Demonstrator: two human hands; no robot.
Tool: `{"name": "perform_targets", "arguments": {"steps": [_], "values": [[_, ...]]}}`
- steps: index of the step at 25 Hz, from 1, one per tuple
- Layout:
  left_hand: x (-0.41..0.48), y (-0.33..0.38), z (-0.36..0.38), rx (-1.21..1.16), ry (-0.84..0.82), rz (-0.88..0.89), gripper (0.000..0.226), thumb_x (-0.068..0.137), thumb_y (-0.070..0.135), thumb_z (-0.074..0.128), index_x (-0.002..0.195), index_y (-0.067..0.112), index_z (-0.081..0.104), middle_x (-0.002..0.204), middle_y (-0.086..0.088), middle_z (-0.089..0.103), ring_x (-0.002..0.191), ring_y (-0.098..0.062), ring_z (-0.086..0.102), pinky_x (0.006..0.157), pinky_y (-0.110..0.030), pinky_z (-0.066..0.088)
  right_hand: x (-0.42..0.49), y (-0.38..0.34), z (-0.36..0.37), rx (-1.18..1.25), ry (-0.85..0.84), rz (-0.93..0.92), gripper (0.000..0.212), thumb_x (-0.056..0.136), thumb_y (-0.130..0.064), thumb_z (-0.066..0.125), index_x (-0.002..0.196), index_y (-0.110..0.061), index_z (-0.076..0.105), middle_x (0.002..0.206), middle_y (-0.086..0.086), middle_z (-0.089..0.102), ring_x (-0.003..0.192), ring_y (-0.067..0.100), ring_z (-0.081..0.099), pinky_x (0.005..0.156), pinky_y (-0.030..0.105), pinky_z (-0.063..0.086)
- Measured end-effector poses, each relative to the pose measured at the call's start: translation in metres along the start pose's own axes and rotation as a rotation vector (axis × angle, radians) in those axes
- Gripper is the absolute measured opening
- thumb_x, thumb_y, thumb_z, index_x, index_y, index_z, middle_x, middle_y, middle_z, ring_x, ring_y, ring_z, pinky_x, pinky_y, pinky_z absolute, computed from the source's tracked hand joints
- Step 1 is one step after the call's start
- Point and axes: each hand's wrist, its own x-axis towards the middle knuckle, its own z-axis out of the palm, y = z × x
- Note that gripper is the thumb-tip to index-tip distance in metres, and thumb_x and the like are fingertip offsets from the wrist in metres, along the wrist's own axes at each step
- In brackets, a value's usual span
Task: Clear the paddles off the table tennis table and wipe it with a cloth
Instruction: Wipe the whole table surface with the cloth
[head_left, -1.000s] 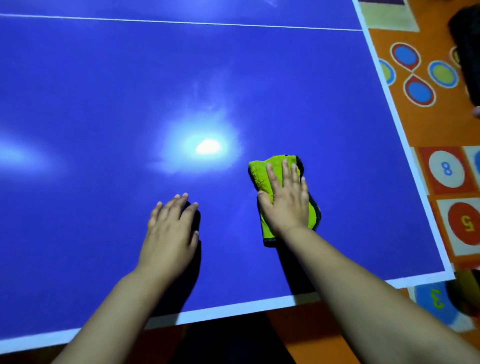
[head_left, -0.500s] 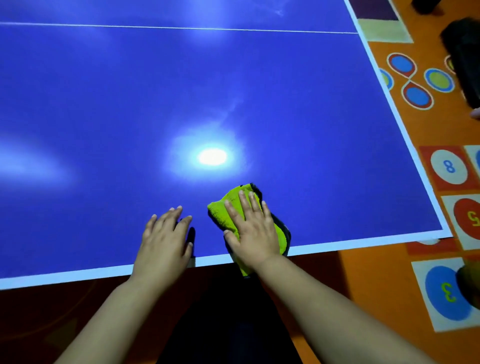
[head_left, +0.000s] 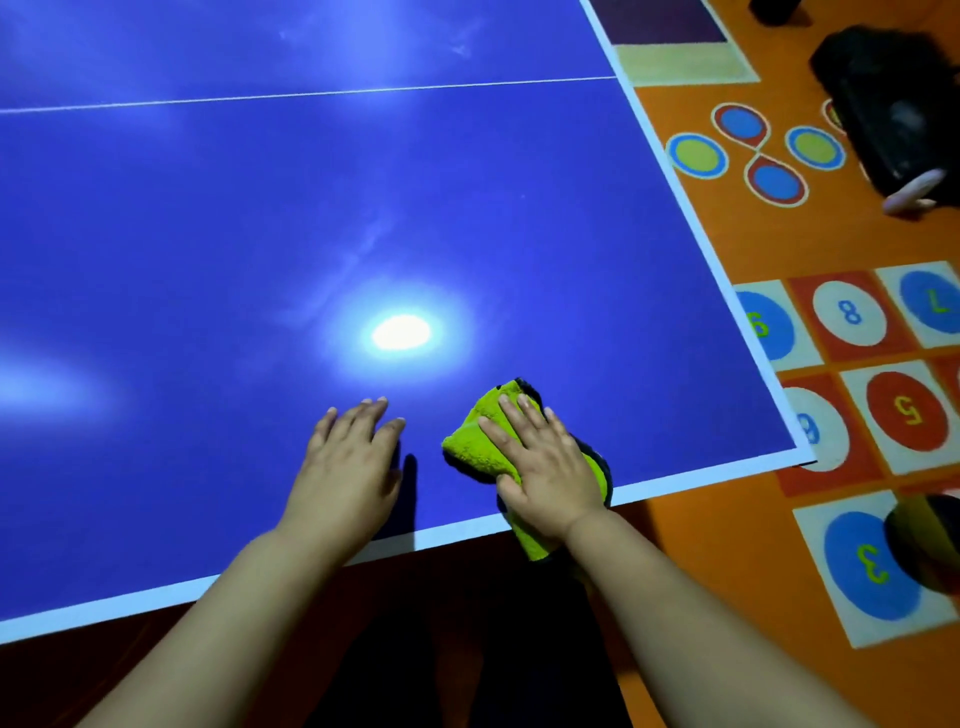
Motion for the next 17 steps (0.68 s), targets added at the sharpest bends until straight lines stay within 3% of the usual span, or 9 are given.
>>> {"name": "perform_targets", "arguments": {"steps": [4, 10, 13, 17], "values": [[0.058, 0.084, 0.006, -0.025, -0.028, 0.024, 0.056, 0.051, 0.014, 0.085, 0.103, 0.009, 0.067, 0.118, -0.017, 0.062, 0.107, -0.033, 0.061, 0.093, -0.054, 0.042, -0.013, 0.1, -0.025, 0.035, -0.013, 0.092, 0.07, 0.077, -0.038, 0.036, 0.146, -0.033, 0.034, 0.158, -0.001, 0.022, 0.146, 0.017, 0.016, 0.118, 0.038, 0.011], [0.133, 0.218, 0.016, -0.098, -0.048, 0.045, 0.055, 0.056, 0.014, 0.082, 0.108, 0.011, 0.065, 0.124, -0.015, 0.059, 0.113, -0.032, 0.057, 0.099, -0.052, 0.038, -0.045, 0.245, -0.057, 0.057, -0.054, 0.141, 0.07, 0.081, -0.041, 0.027, 0.15, -0.039, 0.019, 0.158, -0.011, -0.001, 0.146, 0.007, -0.009, 0.117, 0.03, -0.007], [0.153, 0.259, 0.009, -0.103, -0.044, 0.063, 0.055, 0.053, 0.016, 0.083, 0.105, 0.012, 0.067, 0.12, -0.015, 0.061, 0.108, -0.031, 0.061, 0.094, -0.052, 0.042, -0.053, 0.287, -0.071, 0.121, -0.059, 0.192, 0.063, 0.089, -0.031, 0.037, 0.15, -0.036, 0.022, 0.16, -0.009, 0.003, 0.148, 0.012, -0.003, 0.117, 0.029, -0.001], [0.161, 0.278, -0.01, -0.076, -0.005, 0.069, 0.052, 0.051, 0.021, 0.083, 0.1, 0.013, 0.069, 0.114, -0.013, 0.065, 0.102, -0.029, 0.064, 0.088, -0.051, 0.047, -0.054, 0.302, -0.089, 0.171, -0.035, 0.342, 0.062, 0.095, -0.012, 0.046, 0.15, -0.032, 0.025, 0.16, -0.003, 0.012, 0.145, 0.021, 0.013, 0.116, 0.035, 0.018]]}}
